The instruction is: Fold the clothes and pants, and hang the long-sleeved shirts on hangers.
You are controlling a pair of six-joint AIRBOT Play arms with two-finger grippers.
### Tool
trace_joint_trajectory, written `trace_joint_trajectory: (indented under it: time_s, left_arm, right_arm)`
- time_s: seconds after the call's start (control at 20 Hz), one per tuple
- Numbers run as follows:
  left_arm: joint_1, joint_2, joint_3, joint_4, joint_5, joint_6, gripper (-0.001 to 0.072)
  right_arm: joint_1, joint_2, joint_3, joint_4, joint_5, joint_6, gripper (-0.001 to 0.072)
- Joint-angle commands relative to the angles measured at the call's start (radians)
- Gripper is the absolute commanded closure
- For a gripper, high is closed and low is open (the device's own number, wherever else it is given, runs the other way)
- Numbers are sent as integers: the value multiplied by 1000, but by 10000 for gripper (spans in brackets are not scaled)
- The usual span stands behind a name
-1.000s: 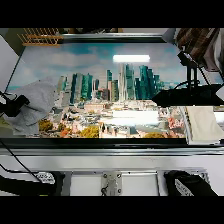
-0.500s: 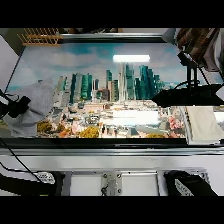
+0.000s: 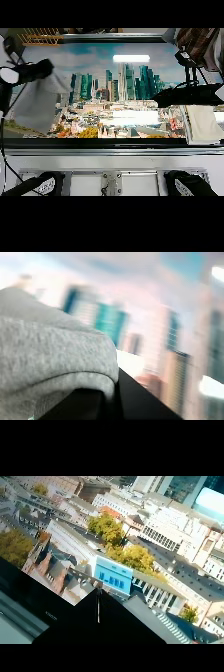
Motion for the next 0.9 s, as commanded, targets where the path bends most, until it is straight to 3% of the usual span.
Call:
trace_joint_trajectory:
  time_s: [0.0, 0.15, 0.35, 0.4, 0.45, 0.5, 0.65, 0.85]
  left_arm:
    - [-316, 64, 12, -18, 21, 19, 697]
    - [-550, 10, 12, -17, 47, 18, 697]
    - [-730, -109, 12, -17, 16, 10, 697]
    - [-744, -134, 12, -18, 16, 10, 607]
    - [-743, -146, 12, -18, 21, 10, 245]
    - [-723, -148, 12, -19, 26, -17, 10]
    - [-566, -109, 12, -11, 12, -47, 13]
    - [-241, -121, 12, 23, -43, -49, 14]
  right_arm:
    - [0, -3, 0, 63, -29, -4, 690]
    - [-24, 11, 1, 59, -83, -30, 690]
    - [-163, 58, 1, 59, -216, 76, 690]
    - [-195, 65, 1, 59, -226, 104, 690]
    - [-224, 71, 1, 59, -226, 121, 690]
    - [-243, 74, 1, 60, -222, 125, 690]
    - [-256, 77, 1, 61, -218, 125, 690]
    - [-253, 77, 1, 103, -218, 125, 690]
